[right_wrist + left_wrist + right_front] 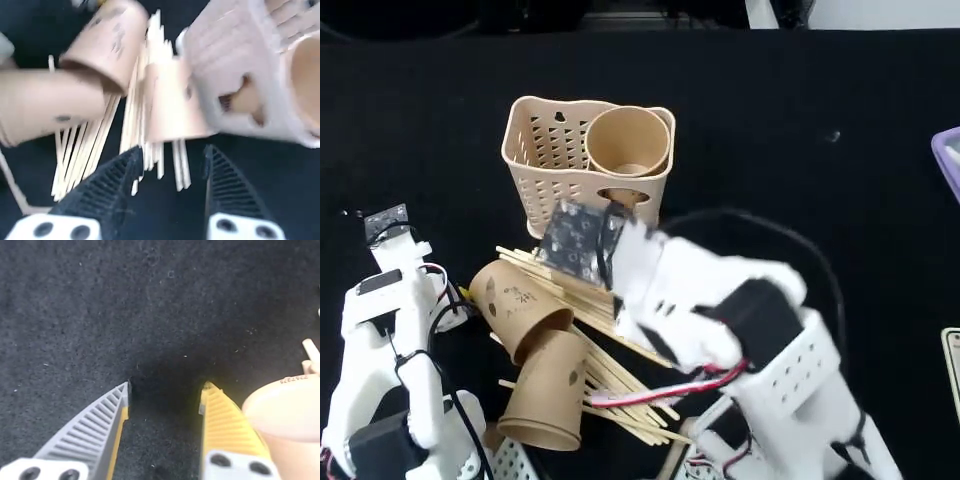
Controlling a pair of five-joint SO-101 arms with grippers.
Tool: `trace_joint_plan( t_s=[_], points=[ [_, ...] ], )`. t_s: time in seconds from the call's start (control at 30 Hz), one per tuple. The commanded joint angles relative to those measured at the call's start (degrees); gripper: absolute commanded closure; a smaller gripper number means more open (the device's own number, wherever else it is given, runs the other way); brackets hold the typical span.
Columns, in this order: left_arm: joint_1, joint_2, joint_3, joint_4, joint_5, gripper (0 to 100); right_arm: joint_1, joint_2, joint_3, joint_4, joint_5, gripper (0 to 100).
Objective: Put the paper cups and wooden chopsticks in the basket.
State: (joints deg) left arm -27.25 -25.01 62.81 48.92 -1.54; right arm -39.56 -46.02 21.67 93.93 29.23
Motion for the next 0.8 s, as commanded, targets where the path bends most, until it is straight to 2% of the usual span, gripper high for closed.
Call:
trace_joint_plan(
  t_s=[0.0,0.17,0.4,0.6,0.77],
  points=[
    [1.98,0.0,0.66,-0.7,0.7,77,-0.79,-8.13,17.89,-10.73,-6.86,80.1],
    [1.98,0.18,0.66,-0.7,0.7,77,-0.7,-15.16,34.51,-24.79,-19.87,80.1],
    [1.8,0.18,0.66,-0.7,0.7,77,-0.53,-15.69,43.74,-39.21,-25.76,80.0],
    [1.89,0.18,0.66,-0.7,0.7,77,6.07,-11.65,44.97,-42.81,-29.54,79.7],
    [2.07,0.18,0.66,-0.7,0.7,77,6.15,-9.1,44.53,-42.81,-30.77,79.7]
  ],
)
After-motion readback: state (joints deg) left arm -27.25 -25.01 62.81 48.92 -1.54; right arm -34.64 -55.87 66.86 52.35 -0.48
